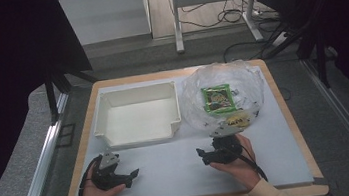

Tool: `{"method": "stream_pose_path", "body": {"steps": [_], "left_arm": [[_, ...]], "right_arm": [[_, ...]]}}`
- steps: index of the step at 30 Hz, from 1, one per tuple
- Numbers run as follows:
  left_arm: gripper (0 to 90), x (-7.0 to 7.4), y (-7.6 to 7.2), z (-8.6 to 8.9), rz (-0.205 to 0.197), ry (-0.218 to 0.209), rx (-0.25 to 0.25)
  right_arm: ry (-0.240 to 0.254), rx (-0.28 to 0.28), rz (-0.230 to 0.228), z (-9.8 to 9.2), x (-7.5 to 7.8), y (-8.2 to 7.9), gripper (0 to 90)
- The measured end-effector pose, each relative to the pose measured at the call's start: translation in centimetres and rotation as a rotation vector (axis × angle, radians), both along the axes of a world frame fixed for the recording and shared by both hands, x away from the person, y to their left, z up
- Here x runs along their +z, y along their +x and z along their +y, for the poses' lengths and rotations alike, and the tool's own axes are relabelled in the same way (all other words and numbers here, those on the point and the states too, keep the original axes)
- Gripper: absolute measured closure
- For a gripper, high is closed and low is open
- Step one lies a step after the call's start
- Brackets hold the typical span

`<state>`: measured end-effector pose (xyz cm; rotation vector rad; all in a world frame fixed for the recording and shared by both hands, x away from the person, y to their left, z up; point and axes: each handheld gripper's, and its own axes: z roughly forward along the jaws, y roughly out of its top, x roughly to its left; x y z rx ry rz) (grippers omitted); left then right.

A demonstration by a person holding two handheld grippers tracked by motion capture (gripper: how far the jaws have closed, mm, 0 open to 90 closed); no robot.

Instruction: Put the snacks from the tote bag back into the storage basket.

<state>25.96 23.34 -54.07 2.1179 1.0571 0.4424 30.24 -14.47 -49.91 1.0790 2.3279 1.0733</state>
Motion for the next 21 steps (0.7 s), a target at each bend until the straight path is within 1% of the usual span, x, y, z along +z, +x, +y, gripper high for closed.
{"method": "stream_pose_path", "body": {"steps": [2,3,5,7,9,12,15,18,21], "left_arm": [[6.8,0.04,-0.02,0.02,-0.001,-0.002,-0.003],[6.8,0.09,-0.03,0.04,-0.002,-0.005,-0.003],[6.9,0.11,0.01,0.09,-0.002,-0.013,-0.001],[6.8,0.03,0.11,0.09,0.003,-0.003,-0.001],[6.8,0.03,0.07,0.03,-0.002,-0.009,0.001],[6.8,0.0,0.03,0.02,-0.003,-0.006,0.002],[6.9,-0.05,-0.02,0.07,-0.003,0.0,0.009],[6.9,0.02,-0.11,0.17,-0.012,-0.007,0.016],[7.0,0.1,-0.16,0.31,-0.014,-0.013,0.018]], "right_arm": [[-0.008,-0.001,0.001,0.0,-0.09,-0.01,21.4],[-0.001,-0.004,0.024,-0.02,-0.22,0.05,24.2],[-0.005,0.003,0.028,-0.06,-0.29,0.08,25.0],[-0.009,0.006,0.031,0.04,-0.25,0.06,25.3],[-0.012,0.011,0.028,0.12,-0.2,0.06,25.2],[-0.016,0.018,0.026,0.17,-0.26,0.09,25.1],[-0.017,0.027,0.037,0.29,-0.41,0.13,25.1],[-0.012,0.039,0.039,0.48,-0.45,0.23,25.1],[-0.017,0.048,0.031,0.58,-0.33,0.15,25.1]]}}
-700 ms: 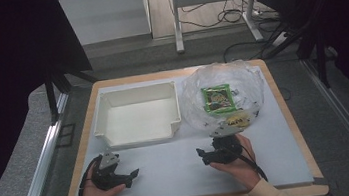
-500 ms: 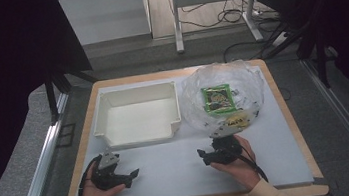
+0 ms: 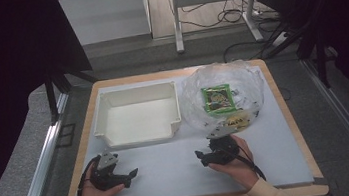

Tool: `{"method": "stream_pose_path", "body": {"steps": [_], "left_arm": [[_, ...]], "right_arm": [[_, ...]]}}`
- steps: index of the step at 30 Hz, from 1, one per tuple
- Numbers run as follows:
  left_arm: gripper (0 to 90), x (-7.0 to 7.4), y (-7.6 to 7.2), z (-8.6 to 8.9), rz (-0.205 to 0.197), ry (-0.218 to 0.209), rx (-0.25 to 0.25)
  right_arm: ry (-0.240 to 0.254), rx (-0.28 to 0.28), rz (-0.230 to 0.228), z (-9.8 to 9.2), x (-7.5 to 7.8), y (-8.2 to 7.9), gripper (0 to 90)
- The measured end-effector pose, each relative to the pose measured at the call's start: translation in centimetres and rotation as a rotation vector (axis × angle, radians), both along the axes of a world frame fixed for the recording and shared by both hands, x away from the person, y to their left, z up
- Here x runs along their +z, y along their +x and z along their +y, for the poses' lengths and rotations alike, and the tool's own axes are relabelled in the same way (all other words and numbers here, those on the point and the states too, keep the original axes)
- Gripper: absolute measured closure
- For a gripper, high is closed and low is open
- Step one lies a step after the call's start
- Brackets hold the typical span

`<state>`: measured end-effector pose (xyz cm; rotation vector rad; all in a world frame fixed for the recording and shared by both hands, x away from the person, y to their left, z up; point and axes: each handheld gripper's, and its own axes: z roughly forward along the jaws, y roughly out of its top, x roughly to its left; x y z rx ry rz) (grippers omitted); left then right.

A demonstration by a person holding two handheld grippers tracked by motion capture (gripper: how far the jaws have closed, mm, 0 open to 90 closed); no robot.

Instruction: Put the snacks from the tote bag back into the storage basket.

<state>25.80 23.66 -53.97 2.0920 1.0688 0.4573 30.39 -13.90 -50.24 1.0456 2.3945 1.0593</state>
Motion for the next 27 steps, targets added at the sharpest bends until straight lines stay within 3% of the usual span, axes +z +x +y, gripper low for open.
{"method": "stream_pose_path", "body": {"steps": [18,21,22,27], "left_arm": [[7.0,-0.1,-0.2,0.1,0.0,0.004,-0.008],[7.0,-0.2,0.0,0.1,0.006,0.004,-0.008],[6.9,-0.2,0.1,0.0,0.01,0.013,-0.013],[6.9,-0.2,0.0,0.0,0.004,0.002,-0.002]], "right_arm": [[0.031,-0.012,-0.015,-0.8,1.4,0.8,25.8],[0.041,-0.014,-0.027,-0.8,1.8,1.0,26.1],[0.067,-0.004,-0.054,-0.7,2.3,0.9,26.4],[0.068,0.006,-0.068,-0.3,3.0,1.0,26.4]]}}
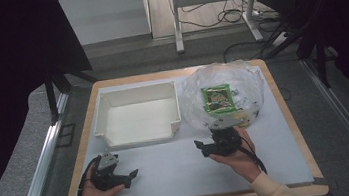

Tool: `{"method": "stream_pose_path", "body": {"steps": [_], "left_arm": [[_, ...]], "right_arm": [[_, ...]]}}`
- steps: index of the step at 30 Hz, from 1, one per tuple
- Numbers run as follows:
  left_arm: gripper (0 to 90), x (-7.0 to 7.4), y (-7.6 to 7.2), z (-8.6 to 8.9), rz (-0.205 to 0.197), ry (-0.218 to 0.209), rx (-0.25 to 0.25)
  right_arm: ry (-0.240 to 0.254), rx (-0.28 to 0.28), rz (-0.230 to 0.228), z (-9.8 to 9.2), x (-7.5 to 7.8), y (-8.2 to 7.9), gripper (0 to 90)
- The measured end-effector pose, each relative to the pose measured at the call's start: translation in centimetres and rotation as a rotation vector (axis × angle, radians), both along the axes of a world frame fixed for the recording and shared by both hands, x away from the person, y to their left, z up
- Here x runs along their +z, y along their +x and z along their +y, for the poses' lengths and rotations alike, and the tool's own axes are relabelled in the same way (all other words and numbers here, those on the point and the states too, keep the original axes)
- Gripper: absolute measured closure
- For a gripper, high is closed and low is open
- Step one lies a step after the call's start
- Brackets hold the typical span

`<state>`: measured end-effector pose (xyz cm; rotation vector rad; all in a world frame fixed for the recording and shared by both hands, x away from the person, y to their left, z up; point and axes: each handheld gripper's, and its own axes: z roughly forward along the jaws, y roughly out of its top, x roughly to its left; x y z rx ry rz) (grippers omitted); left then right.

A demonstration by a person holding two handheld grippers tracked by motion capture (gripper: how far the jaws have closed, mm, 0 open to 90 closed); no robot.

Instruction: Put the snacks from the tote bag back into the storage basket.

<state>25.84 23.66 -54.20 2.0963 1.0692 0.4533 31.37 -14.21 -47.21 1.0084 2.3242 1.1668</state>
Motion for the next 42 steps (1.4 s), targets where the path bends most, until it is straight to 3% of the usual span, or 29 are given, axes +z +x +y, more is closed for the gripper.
{"method": "stream_pose_path", "body": {"steps": [7,19,32,42], "left_arm": [[6.9,0.0,0.1,-0.1,0.003,-0.001,-0.007],[6.7,-0.1,0.3,-0.1,0.01,0.005,-0.012],[6.7,-0.1,0.4,0.0,0.013,0.008,-0.015],[6.8,-0.1,0.3,0.0,0.01,0.008,-0.005]], "right_arm": [[0.007,-0.004,0.0,0.1,0.7,0.2,26.9],[0.047,-0.035,-0.036,-0.2,3.4,1.5,27.7],[0.06,-0.028,-0.021,0.0,4.5,2.8,27.7],[0.079,-0.058,-0.015,-0.6,5.1,4.4,26.6]]}}
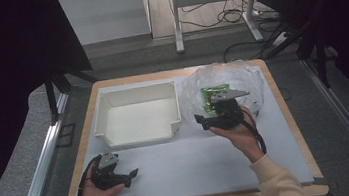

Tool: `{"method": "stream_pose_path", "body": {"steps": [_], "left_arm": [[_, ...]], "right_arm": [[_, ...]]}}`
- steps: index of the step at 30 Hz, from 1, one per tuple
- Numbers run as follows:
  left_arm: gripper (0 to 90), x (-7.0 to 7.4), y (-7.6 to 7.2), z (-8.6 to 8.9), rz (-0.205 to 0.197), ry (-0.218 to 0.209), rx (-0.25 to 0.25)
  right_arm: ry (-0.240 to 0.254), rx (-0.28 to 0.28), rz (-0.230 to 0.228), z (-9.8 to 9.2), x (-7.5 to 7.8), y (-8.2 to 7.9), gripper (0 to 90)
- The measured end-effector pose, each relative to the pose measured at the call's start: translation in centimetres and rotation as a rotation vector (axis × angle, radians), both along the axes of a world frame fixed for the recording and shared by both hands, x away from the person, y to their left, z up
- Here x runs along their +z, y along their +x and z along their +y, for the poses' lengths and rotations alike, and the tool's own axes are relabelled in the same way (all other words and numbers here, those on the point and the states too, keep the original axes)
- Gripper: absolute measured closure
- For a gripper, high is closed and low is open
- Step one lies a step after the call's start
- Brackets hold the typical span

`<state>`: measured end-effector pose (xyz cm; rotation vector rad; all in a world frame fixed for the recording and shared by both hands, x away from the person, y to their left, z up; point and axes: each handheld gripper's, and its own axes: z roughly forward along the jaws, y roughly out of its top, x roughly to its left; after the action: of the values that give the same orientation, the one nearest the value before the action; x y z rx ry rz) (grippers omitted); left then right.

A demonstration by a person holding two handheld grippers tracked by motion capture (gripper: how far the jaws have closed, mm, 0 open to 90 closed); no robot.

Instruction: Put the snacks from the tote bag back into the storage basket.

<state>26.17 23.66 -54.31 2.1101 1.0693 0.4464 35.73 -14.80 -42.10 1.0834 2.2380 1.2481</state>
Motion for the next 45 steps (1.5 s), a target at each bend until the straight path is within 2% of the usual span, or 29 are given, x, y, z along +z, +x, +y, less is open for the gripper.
{"method": "stream_pose_path", "body": {"steps": [4,9,18,26,35,40,45], "left_arm": [[6.7,-0.1,0.0,0.0,0.002,0.006,0.004],[6.8,0.0,0.0,0.1,-0.006,0.007,0.018],[7.0,-0.1,0.1,0.0,0.006,0.012,0.017],[7.2,-0.1,0.1,0.0,0.014,0.016,0.005],[7.3,0.0,-0.1,0.3,0.007,-0.001,-0.002],[7.4,0.0,-0.3,0.2,0.007,-0.006,-0.023],[7.4,0.1,-0.4,0.3,0.003,-0.008,-0.019]], "right_arm": [[0.009,-0.011,0.006,-0.3,0.2,0.6,26.6],[0.014,-0.031,-0.008,-0.9,0.8,1.2,26.6],[0.019,-0.049,0.014,-2.0,1.3,2.7,26.4],[0.022,-0.099,0.012,-3.0,1.3,3.9,26.4],[0.031,-0.111,0.082,-3.2,0.3,5.8,27.1],[-0.007,-0.138,0.097,-3.2,0.3,6.8,27.4],[-0.044,-0.173,0.121,-3.8,0.3,7.9,27.9]]}}
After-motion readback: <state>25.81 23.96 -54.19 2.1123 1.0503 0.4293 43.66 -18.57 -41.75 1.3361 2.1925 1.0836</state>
